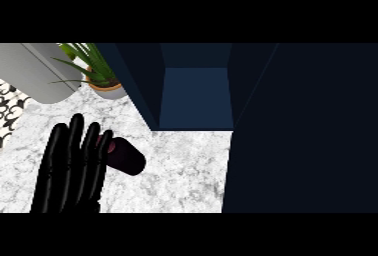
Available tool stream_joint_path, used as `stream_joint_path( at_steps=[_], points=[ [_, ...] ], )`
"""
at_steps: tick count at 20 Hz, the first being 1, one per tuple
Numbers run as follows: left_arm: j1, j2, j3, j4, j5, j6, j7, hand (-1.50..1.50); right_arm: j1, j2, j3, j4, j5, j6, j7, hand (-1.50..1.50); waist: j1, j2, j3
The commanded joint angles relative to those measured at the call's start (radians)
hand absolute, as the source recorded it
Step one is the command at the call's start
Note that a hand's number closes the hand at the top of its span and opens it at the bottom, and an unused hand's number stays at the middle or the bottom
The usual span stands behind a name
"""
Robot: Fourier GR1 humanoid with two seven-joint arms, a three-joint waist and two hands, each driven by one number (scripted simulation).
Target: Pick up the wine, place it into the cabinet and close the cabinet
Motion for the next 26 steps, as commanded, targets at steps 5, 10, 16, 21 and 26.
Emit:
stream_joint_path(
  at_steps=[5,10,16,21,26],
  points=[
    [0.078,0.061,0.143,-0.061,0.126,-0.052,-0.052,-1.50,0.014,0.016,0.039,-0.158,0.020,-0.036,0.113,-1.50,-0.002,0.000,-0.001],
    [0.193,0.131,0.296,-0.115,0.308,-0.130,-0.114,-1.50,0.075,0.027,-0.012,-0.110,-0.038,0.016,-0.006,-1.50,0.001,0.000,-0.002],
    [0.219,0.108,0.415,0.003,0.470,-0.225,-0.195,-1.50,0.032,-0.004,-0.069,-0.099,-0.073,0.037,0.050,-1.50,0.001,0.001,-0.001],
    [0.233,0.089,0.459,0.102,0.524,-0.271,-0.249,-1.50,-0.051,0.012,-0.043,-0.104,-0.045,0.006,0.105,-1.50,0.003,0.001,-0.001],
    [0.249,0.083,0.476,0.219,0.563,-0.349,-0.331,-1.50,0.011,0.039,0.028,-0.157,0.018,-0.002,0.105,-1.50,-0.001,0.000,-0.001]
  ],
)
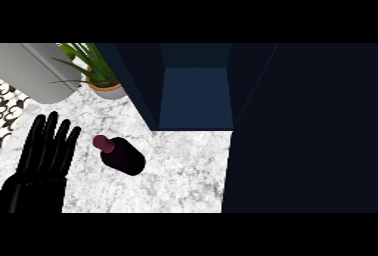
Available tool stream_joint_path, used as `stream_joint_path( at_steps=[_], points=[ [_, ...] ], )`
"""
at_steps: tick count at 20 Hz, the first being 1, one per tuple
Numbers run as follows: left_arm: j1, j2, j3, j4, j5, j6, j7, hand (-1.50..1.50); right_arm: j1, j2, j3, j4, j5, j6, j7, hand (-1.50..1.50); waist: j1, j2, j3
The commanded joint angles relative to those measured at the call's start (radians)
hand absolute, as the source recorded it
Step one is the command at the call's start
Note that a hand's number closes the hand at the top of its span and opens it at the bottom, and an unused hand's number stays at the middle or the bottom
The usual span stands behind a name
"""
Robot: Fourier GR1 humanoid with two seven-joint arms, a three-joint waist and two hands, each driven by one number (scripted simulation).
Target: Pick up the wine, place it into the cabinet and close the cabinet
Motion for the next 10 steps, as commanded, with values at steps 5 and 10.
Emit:
stream_joint_path(
  at_steps=[5,10],
  points=[
    [0.037,-0.023,0.068,0.157,0.083,-0.111,-0.157,-1.50,0.025,-0.020,-0.052,-0.134,-0.089,0.017,0.073,-1.50,0.000,0.000,0.000],
    [-0.013,-0.053,0.116,0.331,0.053,-0.122,-0.295,-1.50,0.047,-0.001,-0.039,-0.132,-0.091,0.023,0.051,-1.50,-0.005,0.000,0.001]
  ],
)
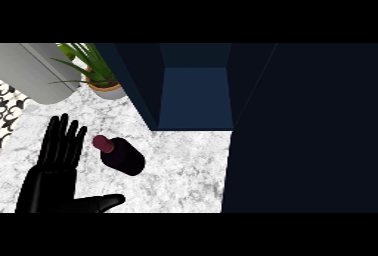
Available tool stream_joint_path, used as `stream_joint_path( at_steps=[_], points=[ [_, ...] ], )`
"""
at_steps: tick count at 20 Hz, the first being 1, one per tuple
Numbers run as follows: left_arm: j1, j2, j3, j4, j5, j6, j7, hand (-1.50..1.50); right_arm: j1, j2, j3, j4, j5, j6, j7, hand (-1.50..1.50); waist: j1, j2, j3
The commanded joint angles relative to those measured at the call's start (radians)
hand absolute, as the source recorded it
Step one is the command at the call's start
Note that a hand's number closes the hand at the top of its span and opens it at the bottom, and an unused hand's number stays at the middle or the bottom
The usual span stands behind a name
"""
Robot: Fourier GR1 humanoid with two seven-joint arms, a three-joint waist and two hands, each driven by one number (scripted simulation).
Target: Pick up the wine, place it into the cabinet and close the cabinet
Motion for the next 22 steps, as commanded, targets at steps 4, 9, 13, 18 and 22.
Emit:
stream_joint_path(
  at_steps=[4,9,13,18,22],
  points=[
    [0.047,0.024,0.111,0.165,0.067,-0.124,-0.185,-1.50,0.036,0.020,0.026,-0.123,-0.010,-0.011,0.041,-1.50,0.002,0.000,0.000],
    [-0.010,-0.026,0.066,0.222,0.006,-0.077,-0.178,-1.50,0.058,0.029,0.024,-0.149,-0.048,-0.003,0.047,-1.50,-0.001,0.000,0.000],
    [-0.024,0.004,0.123,0.319,0.062,-0.167,-0.224,-1.50,0.001,0.009,-0.051,-0.083,-0.066,0.002,0.040,-1.50,0.003,0.001,0.000],
    [0.048,-0.042,0.050,0.372,-0.001,-0.191,-0.347,-1.50,0.011,-0.002,-0.077,-0.108,-0.104,0.018,0.055,-1.50,0.003,0.000,0.000],
    [-0.090,-0.022,0.124,0.501,0.048,-0.222,-0.337,-1.50,-0.004,-0.001,-0.058,-0.132,-0.106,0.015,0.083,-1.50,-0.001,0.001,0.000]
  ],
)
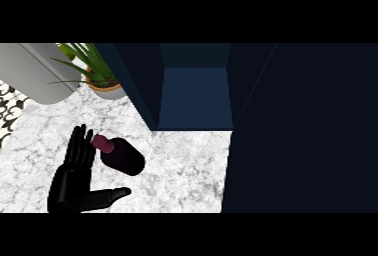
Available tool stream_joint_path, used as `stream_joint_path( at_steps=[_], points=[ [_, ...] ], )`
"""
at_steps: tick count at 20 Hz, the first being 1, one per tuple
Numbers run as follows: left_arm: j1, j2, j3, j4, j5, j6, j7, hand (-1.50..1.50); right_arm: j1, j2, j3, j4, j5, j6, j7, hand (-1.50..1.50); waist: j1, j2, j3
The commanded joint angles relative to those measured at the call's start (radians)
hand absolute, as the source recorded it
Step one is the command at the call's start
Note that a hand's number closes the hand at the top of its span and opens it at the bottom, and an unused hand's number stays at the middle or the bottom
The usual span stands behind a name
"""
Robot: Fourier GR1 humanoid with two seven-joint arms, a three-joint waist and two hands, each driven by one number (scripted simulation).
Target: Pick up the wine, place it into the cabinet and close the cabinet
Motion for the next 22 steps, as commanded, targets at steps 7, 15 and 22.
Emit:
stream_joint_path(
  at_steps=[7,15,22],
  points=[
    [-0.090,-0.024,0.033,0.178,0.002,-0.037,-0.079,-1.50,0.055,0.006,0.014,-0.136,-0.038,0.004,0.035,-1.50,0.000,0.000,0.001],
    [-0.089,-0.037,0.038,0.285,-0.017,-0.088,-0.189,-1.50,-0.039,0.018,0.018,-0.079,-0.019,-0.016,0.071,-1.50,0.005,0.001,0.000],
    [-0.161,-0.066,0.050,0.435,-0.041,-0.066,-0.248,-1.50,-0.066,0.006,0.010,-0.122,-0.044,-0.020,0.132,-1.50,0.001,0.001,0.000]
  ],
)
